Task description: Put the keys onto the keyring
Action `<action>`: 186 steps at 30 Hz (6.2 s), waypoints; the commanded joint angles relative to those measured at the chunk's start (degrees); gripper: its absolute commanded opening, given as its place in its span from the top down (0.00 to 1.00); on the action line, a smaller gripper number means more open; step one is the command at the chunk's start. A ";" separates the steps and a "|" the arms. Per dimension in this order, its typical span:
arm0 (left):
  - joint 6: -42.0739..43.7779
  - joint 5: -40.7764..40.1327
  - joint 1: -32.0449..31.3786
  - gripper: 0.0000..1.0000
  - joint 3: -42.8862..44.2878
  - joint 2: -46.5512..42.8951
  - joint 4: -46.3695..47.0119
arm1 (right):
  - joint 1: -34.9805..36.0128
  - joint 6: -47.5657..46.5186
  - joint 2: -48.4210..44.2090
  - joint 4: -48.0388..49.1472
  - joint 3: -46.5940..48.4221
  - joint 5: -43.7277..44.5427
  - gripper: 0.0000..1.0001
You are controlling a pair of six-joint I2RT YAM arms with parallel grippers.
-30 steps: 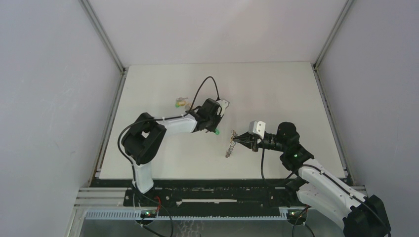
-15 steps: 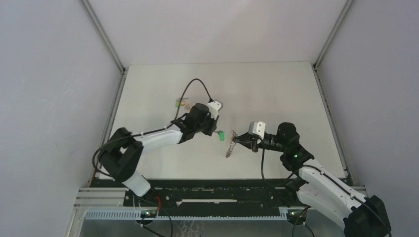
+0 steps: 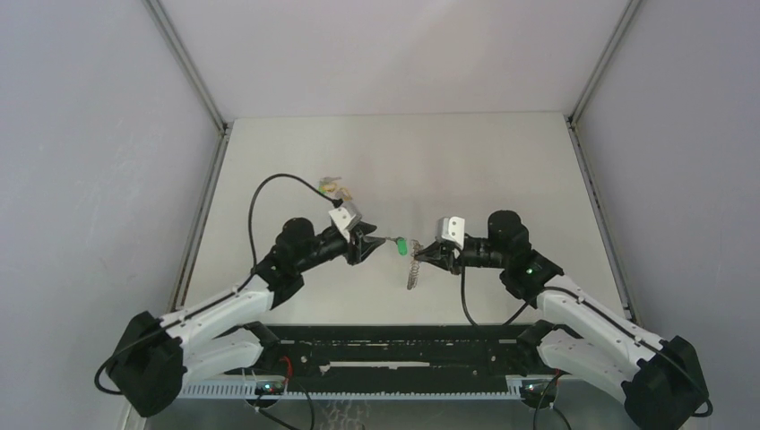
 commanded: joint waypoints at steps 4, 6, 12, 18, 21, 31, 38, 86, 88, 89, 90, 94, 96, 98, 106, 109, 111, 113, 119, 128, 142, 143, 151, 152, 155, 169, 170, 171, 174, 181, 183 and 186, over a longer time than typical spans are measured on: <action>5.06 18.42 0.22 0.52 -3.28 -9.12 8.50 | 4.09 -5.95 3.31 -9.68 10.66 1.31 1.00; 5.46 20.53 0.16 0.52 -3.43 -9.89 8.44 | 5.45 -6.76 4.63 -12.03 12.86 2.81 1.00; 5.73 25.11 -0.57 0.52 -2.85 -11.63 8.46 | 9.60 -8.94 9.21 -24.41 22.54 7.95 1.00; 3.58 26.85 -0.84 0.52 -5.08 -12.86 12.65 | 13.52 -10.49 11.43 -32.89 29.80 14.52 1.00; 3.34 26.74 -0.84 0.53 -5.23 -12.36 13.61 | 14.41 -10.49 11.58 -34.38 30.88 16.20 1.00; 1.88 29.11 -1.16 0.69 -3.19 -7.96 14.94 | 16.05 -11.21 11.68 -35.93 32.21 18.32 1.00; 1.87 29.19 -2.26 0.72 -1.99 -5.38 14.94 | 17.01 -12.15 13.07 -37.03 33.94 19.01 1.00; 4.26 22.83 -3.73 0.84 -0.81 -4.44 10.80 | 19.15 -13.92 16.53 -36.25 35.01 17.57 1.00; 4.16 22.61 -3.75 0.80 -1.17 -5.15 11.21 | 19.10 -13.96 16.85 -36.35 35.02 17.26 1.00; 4.09 22.63 -3.73 0.78 -1.28 -5.44 11.31 | 19.16 -13.92 16.95 -36.32 35.06 17.11 1.00; 4.07 22.67 -3.72 0.77 -1.29 -5.72 11.26 | 19.17 -13.92 17.11 -36.29 35.04 17.01 1.00; 4.09 23.23 -3.73 0.76 -1.15 -5.42 11.27 | 19.32 -13.99 17.50 -36.47 35.49 16.22 1.00; 4.02 23.84 -3.75 0.76 -0.97 -5.07 11.27 | 19.42 -14.08 17.75 -36.46 35.62 15.94 1.00; 3.90 24.17 -3.73 0.77 -0.82 -4.73 11.25 | 19.48 -14.18 17.96 -36.32 35.63 15.78 1.00; 4.04 24.41 -3.78 0.84 -0.66 -4.58 11.25 | 20.35 -14.44 19.22 -35.94 36.06 14.39 1.00; 4.26 23.70 -3.73 0.95 -1.01 -5.01 11.25 | 20.70 -14.58 19.98 -36.13 36.31 14.62 1.00; 4.56 22.11 -3.73 1.00 -1.84 -5.92 11.33 | 20.90 -14.62 20.18 -36.84 36.69 15.37 1.00; 4.83 19.70 -3.73 1.00 -3.02 -7.28 11.36 | 20.88 -14.62 19.67 -37.38 36.86 16.64 1.00; 4.61 13.72 -2.77 1.00 -6.90 -11.41 11.51 | 20.25 -13.98 14.82 -36.98 35.48 18.87 0.82; 7.24 6.12 1.04 1.00 -8.32 -15.43 3.62 | 15.49 -8.73 9.32 -29.38 29.39 22.15 0.71; 3.20 -12.48 1.69 1.00 -9.39 -15.84 -4.74 | 7.01 0.21 25.29 -17.63 27.04 27.74 0.63; 2.97 -13.91 1.90 1.00 -9.09 -15.43 -5.27 | 6.17 0.80 26.52 -16.75 27.09 27.05 0.63; 0.12 -19.45 4.51 1.00 -7.83 -13.49 -5.84 | 1.94 3.07 39.88 -16.25 30.75 24.54 0.65; 0.11 -19.37 4.53 1.00 -7.55 -13.35 -5.99 | 1.64 2.99 41.39 -16.58 31.48 24.46 0.65; 0.13 -19.28 4.53 1.00 -7.14 -12.77 -6.38 | 1.35 2.43 45.12 -17.48 33.43 25.02 0.65; 0.20 -18.10 4.47 1.00 -6.41 -11.60 -6.44 | 0.46 0.64 52.51 -16.01 34.66 23.23 0.69; 0.25 -18.01 4.49 1.00 -6.43 -11.57 -6.38 | 0.45 0.47 52.77 -15.91 34.66 22.99 0.69; 0.28 -17.98 4.48 1.00 -6.47 -11.64 -6.41 | 0.38 0.30 53.04 -15.87 34.66 22.88 0.70; 0.29 -17.95 4.53 1.00 -6.51 -11.71 -6.42 | 0.22 0.03 53.67 -15.87 34.66 22.47 0.72; 0.28 -17.65 4.52 1.00 -6.43 -11.50 -6.24 | -0.30 -0.60 54.92 -15.63 34.66 20.70 0.79; 0.29 -17.57 4.53 1.00 -6.41 -11.58 -6.24 | -0.31 -0.58 55.12 -15.54 34.66 20.50 0.80; 0.28 -17.46 4.53 1.00 -6.52 -11.73 -6.19 | -0.37 -0.78 55.29 -15.28 34.66 20.38 0.81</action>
